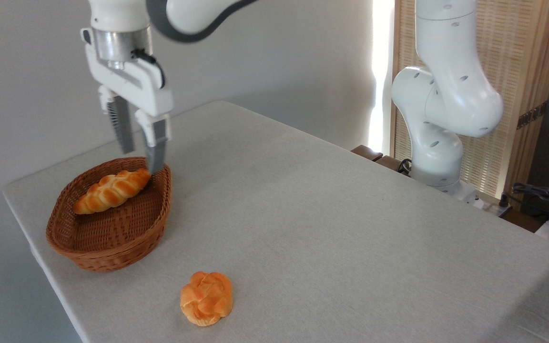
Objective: Put bread into the basket
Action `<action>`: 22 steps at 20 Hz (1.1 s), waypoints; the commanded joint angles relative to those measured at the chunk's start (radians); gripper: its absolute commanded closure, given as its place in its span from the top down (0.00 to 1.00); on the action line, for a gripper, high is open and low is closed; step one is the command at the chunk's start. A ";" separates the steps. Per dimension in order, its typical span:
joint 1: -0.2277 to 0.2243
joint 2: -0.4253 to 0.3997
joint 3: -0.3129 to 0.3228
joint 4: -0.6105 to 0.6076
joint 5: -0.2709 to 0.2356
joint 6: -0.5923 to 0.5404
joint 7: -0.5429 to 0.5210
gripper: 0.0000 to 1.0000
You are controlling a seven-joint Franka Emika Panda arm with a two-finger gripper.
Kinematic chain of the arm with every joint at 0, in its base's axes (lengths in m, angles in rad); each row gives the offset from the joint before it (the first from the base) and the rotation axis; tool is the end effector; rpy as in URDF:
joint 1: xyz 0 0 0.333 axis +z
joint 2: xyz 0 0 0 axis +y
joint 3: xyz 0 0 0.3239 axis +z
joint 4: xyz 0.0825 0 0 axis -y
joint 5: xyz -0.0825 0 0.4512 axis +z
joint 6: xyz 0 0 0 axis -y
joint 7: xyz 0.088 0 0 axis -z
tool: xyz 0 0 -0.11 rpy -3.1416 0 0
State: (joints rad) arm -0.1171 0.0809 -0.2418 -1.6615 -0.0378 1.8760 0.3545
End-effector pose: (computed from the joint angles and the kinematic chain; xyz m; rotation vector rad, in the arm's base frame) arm 0.6265 -0.2330 0.5578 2.8903 -1.0590 0.2093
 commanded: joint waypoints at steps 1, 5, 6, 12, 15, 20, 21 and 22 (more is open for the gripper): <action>-0.003 -0.067 0.091 -0.006 0.075 -0.162 0.251 1.00; -0.003 -0.078 0.183 0.028 0.075 -0.270 0.339 1.00; -0.003 -0.078 0.203 0.045 0.075 -0.303 0.343 1.00; -0.003 -0.076 0.249 0.072 0.061 -0.330 0.330 1.00; -0.003 -0.078 0.260 0.075 0.059 -0.325 0.336 1.00; -0.003 -0.078 0.280 0.075 0.056 -0.302 0.339 1.00; -0.003 -0.078 0.282 0.075 0.055 -0.288 0.339 1.00; -0.003 -0.078 0.282 0.075 0.056 -0.270 0.340 1.00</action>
State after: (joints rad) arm -0.1092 0.0003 0.0246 -1.6008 0.0232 1.5781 0.6840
